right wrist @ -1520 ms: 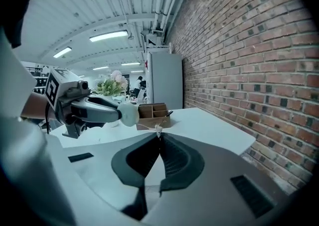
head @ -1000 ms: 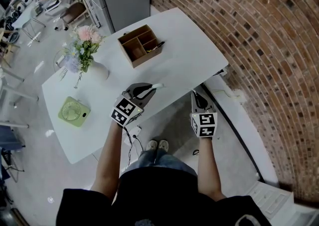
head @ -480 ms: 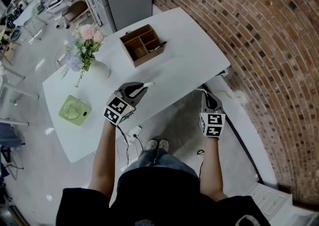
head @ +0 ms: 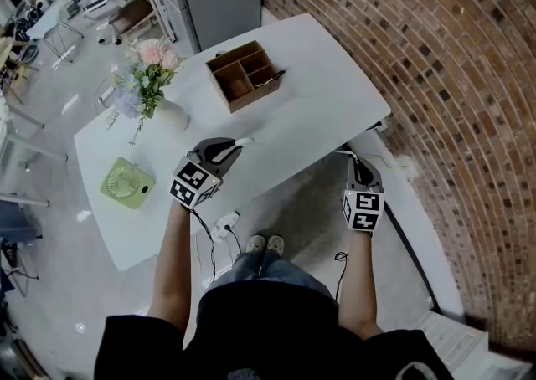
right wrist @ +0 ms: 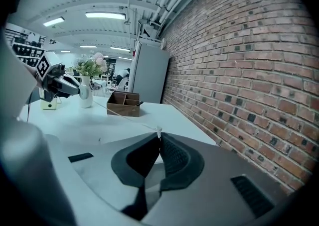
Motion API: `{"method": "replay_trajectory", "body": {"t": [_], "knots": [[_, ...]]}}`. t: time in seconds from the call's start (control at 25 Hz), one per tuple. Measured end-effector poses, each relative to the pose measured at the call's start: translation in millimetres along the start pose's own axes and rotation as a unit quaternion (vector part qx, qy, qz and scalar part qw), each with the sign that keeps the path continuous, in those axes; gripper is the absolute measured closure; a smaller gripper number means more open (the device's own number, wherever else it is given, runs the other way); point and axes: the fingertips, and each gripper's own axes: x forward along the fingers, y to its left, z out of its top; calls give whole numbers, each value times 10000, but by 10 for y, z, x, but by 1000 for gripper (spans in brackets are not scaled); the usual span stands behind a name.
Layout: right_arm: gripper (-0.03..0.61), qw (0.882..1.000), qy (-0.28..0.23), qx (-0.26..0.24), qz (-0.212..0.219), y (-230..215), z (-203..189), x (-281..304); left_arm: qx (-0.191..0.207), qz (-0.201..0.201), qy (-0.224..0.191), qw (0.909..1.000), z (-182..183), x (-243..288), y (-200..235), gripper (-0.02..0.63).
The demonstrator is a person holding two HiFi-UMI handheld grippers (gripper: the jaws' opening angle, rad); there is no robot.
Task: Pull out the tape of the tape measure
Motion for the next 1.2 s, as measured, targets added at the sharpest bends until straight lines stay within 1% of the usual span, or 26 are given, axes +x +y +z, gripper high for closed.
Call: {"method": "replay_trajectory", "body": {"t": [0.16,0.44,0.6,0.92,1.2], "knots": [[574,10000,-30,-36,39,-26,9,20,-19,32,45,10000,-25,-18,31,541],[574,9996,-66,-34,272,140,65,151,-14,-23,88,10000,-26,115,-29,541],[572,9991,-21,-127,399,192,62,291,-93,58,207,9997,-118,192,6,541],[571,9974,226,-245,641,194,-150,807,-161,436,473,9978,-478,374,177,541],[571,9937,563,-285,923,332,-437,1262,-395,589,721,9949,-862,600,229,541]]}}
